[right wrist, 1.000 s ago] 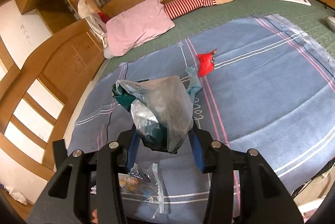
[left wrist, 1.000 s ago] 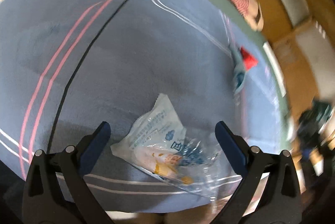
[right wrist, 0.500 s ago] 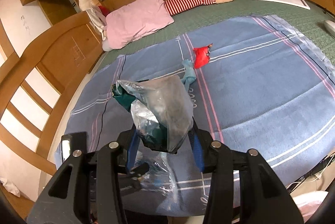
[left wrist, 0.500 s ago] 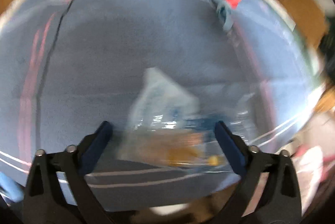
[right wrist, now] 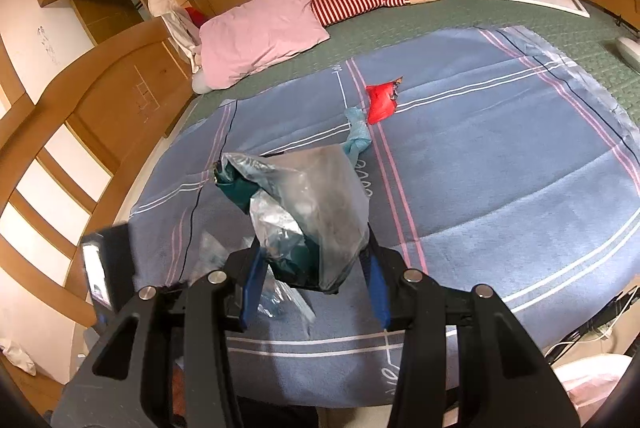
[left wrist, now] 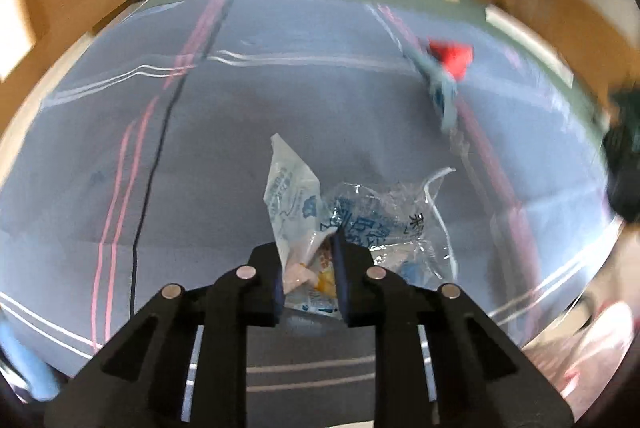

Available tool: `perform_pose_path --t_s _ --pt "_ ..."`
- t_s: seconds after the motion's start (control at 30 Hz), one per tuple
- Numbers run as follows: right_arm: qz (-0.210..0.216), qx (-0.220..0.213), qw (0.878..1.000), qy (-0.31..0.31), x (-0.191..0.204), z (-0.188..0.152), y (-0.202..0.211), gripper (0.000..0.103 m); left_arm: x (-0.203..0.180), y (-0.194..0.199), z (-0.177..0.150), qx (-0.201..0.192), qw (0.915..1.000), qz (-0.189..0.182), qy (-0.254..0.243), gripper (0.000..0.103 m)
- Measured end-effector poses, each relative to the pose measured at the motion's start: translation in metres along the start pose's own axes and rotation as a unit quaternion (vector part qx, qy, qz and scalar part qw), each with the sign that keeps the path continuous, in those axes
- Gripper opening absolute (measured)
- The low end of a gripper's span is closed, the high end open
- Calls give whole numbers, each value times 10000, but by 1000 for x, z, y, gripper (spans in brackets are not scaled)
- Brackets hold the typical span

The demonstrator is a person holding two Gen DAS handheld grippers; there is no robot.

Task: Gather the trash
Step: 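Carry the bag and snack packet over the wastebasket and open both grippers, then move back to the bed and grasp the light blue cloth with the left gripper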

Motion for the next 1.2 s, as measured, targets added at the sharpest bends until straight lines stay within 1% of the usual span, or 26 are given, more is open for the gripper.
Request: perform_pose_path --t_s 0.07,0.17,0.23,0.33,0.4,0.47,0.5,0.57,0.6,0.63,0.7,0.73,0.77,0.8,0.83,0.9,0.93,1.03,1.1,1.17,1.2 --pt "-38 -68 10000 34 -2 1 10 44 4 5 6 -236 9994 -155 180 20" --pt "-191 -235 9994 166 -10 -1 35 44 5 18 9 -540 9974 -402 251 20" --pt "-241 -229 9993 183 -22 -8 51 44 4 31 8 -710 9950 -663 218 20" --pt "-440 -104 9986 266 -49 -29 76 44 2 51 2 -905 9919 -869 201 20" --pt "-656 60 9970 406 -64 -45 86 45 -9 64 -8 -995 9904 -933 205 19" --pt "-1023 329 9922 637 -81 -66 93 44 -22 73 -17 -1030 9895 -1008 129 19" --pt "-1169 462 9894 733 -88 -76 94 44 -29 76 -21 -1038 9886 -1087 105 19" --pt "-1407 864 9822 891 -102 -98 94 45 -51 87 -34 -1013 9863 -1305 17 19" --pt "-1475 1152 9779 931 -110 -111 92 46 -63 91 -39 -990 9856 -1370 -62 19" --pt "-1494 1308 9756 931 -114 -118 91 50 -80 95 -46 -950 9849 -1422 -251 19" --pt "-1463 1597 9722 893 -123 -131 89 64 -101 102 -55 -917 9836 -1454 -542 19" --pt "-1457 1582 9732 811 -128 -134 91 67 -118 107 -60 -903 9817 -1500 -750 19" --pt "-1477 1483 9754 690 -132 -131 96 72 -126 110 -62 -900 9804 -1528 -855 19" --pt "-1460 1316 9793 483 -138 -126 103 73 -135 113 -66 -893 9793 -1556 -942 19" --pt "-1388 1172 9829 291 -142 -121 108 74 -146 117 -69 -872 9775 -1606 -1049 19" --pt "-1279 948 9872 -33 -149 -113 118 74 -157 123 -75 -853 9754 -1674 -1156 19" --pt "-1211 760 9893 -291 -155 -105 126 75 -164 125 -78 -825 9740 -1723 -1217 19" --pt "-1168 381 9898 -727 -168 -89 138 75 -176 126 -87 -716 9715 -1841 -1310 19" --pt "-1162 229 9888 -912 -174 -83 144 75 -187 125 -97 -572 9684 -1976 -1409 19" --pt "-1160 81 9868 -1124 -184 -78 148 75 -202 116 -115 -175 9580 -2356 -1625 21" --pt "-1191 37 9854 -1218 -189 -76 148 75 -213 108 -128 196 9476 -2634 -1794 27"
Point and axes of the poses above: each gripper's, at about its wrist camera, not at the fingertips, and y roughly against the way its jaws point, x to its left, z to its top, the point moved 5 cm from there along -y, roughly the way its jaws point, and after that the axes turned 11 degrees about -z, right-handed, at the moved point
